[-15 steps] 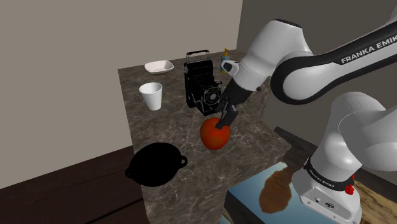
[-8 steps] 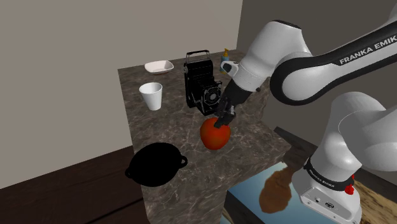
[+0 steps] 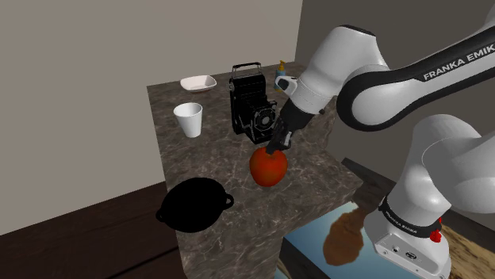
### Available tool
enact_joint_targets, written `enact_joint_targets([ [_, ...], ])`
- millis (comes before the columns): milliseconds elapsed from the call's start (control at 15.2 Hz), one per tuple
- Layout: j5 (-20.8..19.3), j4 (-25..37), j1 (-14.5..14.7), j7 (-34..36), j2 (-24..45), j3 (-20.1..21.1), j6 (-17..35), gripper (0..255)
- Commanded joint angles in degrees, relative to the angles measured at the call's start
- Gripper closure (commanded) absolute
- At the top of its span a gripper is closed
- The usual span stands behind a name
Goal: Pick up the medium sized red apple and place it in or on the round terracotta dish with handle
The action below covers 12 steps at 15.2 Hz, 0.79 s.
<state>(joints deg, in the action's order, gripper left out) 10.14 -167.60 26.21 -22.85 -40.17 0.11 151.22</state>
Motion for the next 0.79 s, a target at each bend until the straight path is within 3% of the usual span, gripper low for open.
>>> enact_joint_targets([
  [0, 0.0, 0.0, 0.0, 0.0, 0.0, 0.0, 0.0, 255],
  [726, -1.4, 6.0, -1.3, 1.5, -5.2, 0.5, -11.1, 255],
])
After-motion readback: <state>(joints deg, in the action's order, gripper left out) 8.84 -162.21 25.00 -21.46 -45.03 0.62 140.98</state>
